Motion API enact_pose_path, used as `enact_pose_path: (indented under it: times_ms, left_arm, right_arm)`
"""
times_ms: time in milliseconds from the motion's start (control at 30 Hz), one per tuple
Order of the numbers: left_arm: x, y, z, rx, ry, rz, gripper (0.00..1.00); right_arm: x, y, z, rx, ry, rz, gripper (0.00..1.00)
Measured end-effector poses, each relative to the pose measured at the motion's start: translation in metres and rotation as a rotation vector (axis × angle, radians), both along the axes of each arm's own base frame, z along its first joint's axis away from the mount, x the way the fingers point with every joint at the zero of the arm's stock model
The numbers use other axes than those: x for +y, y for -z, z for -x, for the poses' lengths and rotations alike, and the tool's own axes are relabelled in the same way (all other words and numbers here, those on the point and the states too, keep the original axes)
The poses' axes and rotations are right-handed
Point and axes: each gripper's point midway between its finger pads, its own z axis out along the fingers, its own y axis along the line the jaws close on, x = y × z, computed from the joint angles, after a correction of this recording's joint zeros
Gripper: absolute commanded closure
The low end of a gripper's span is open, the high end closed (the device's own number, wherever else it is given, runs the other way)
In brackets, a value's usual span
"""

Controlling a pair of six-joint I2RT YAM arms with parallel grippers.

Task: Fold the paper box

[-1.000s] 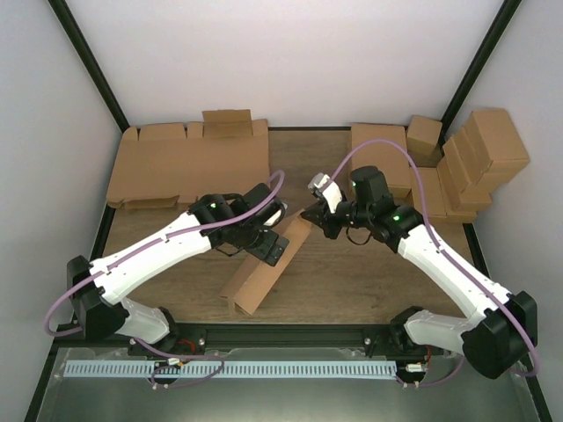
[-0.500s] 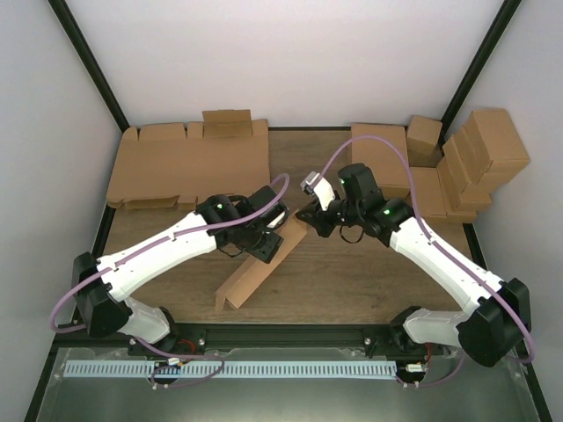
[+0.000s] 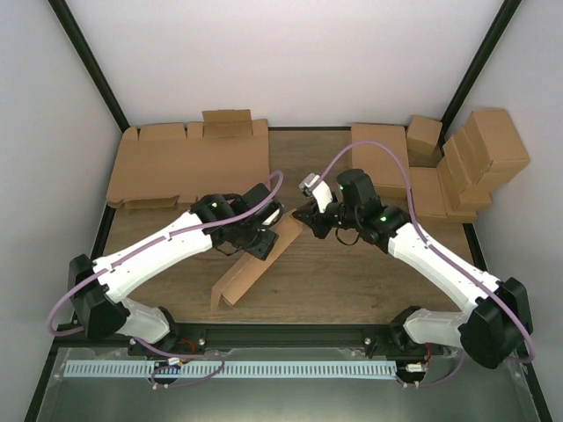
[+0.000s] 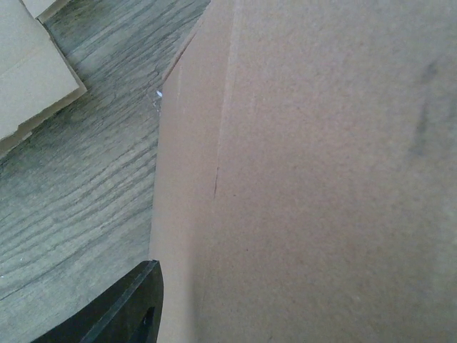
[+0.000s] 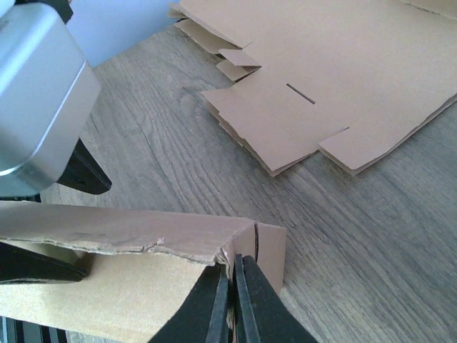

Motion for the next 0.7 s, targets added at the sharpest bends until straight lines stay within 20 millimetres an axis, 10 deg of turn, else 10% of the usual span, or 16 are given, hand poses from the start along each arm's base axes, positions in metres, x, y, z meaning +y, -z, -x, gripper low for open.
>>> enact_pose_path:
  times_ms: [400, 533, 700]
  left_arm:
    - [0.004, 0.000, -0.003, 0.003, -0.015, 0.012, 0.41]
    - [0.007, -0.002, -0.005, -0.003, -0.019, 0.009, 0.15]
    - [0.010, -0.017, -0.007, -0.008, -0.044, 0.029, 0.06]
  right_arm:
    - [0.001, 0.007, 0.000, -0.025, 0.026, -0.059, 0.96]
    - [0.002, 0.008, 0.000, -0.034, 0.038, -0.081, 0.96]
    - [0.003, 0.008, -0.003, -0.017, 0.075, -0.087, 0.96]
